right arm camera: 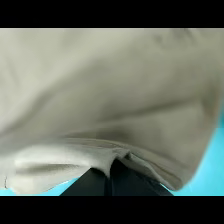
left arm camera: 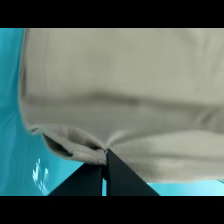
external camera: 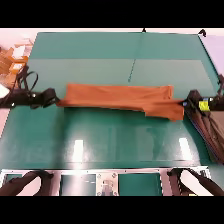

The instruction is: Fold the shirts.

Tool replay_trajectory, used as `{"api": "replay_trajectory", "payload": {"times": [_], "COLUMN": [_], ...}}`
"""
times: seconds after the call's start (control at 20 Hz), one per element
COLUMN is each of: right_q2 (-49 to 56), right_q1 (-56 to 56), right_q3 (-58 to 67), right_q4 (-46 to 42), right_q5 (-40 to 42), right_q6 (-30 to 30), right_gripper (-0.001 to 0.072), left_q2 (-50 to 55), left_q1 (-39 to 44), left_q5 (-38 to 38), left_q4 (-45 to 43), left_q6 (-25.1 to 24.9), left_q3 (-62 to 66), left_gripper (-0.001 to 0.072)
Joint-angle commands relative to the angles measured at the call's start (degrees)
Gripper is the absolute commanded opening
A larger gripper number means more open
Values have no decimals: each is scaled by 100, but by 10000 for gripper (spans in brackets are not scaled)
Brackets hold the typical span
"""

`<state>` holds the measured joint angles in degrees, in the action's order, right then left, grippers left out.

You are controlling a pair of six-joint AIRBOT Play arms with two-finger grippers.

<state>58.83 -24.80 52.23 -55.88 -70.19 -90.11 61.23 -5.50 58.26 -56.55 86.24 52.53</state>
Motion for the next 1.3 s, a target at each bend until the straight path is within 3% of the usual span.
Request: {"api": "replay_trajectory", "payload": {"times": [0.0,0.25,0.4,0.45,0.5,0.55,0.6,0.8,1.0,1.25], "right_q2": [1176,3003,3823,4024,4138,4170,4168,4168,4194,4555], "right_q1": [437,660,658,643,612,551,455,-236,-568,-498], "right_q3": [1034,2133,2588,2732,2868,3038,3259,4135,3600,2798], "right_q4": [151,238,295,297,297,293,295,39,26,619], "right_q5": [466,931,1115,1126,1095,988,787,-695,-848,-848], "right_q6": [-35,-79,-74,-76,-74,-66,94,927,1449,2072], "right_gripper": [17,18,19,22,101,301,440,617,617,617], "left_q2": [1038,3018,3611,3635,3635,3633,3633,3633,3622,3622], "left_q1": [245,647,710,708,686,627,509,-223,-664,-540], "left_q5": [-267,-732,-1123,-1231,-1169,-898,-391,1694,2612,2695], "left_q4": [59,245,337,337,334,330,310,118,-98,-153], "left_q6": [-136,-442,-487,-485,-446,-420,-420,-203,131,181], "left_q3": [1005,2262,2693,2721,2785,2911,3139,4179,4339,4339], "left_gripper": [18,20,22,166,451,503,507,507,506,496]}}
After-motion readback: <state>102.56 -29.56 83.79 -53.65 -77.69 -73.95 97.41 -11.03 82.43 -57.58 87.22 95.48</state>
